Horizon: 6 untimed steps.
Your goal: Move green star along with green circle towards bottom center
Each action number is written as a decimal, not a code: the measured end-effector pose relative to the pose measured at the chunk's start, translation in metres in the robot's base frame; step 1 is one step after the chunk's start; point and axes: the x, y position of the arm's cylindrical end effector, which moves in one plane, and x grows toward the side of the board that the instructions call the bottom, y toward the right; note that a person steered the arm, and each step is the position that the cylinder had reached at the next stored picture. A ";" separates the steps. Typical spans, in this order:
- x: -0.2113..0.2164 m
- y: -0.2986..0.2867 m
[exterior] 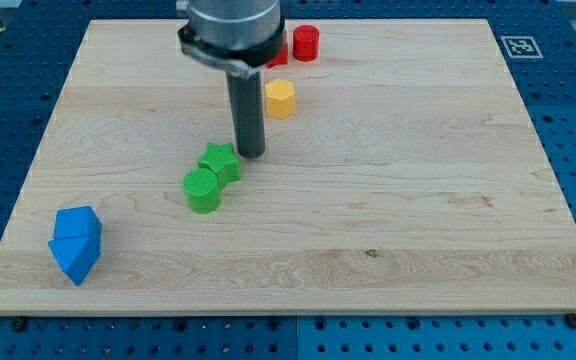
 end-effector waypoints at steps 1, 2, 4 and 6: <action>-0.022 -0.004; -0.011 -0.018; 0.039 -0.042; 0.051 -0.043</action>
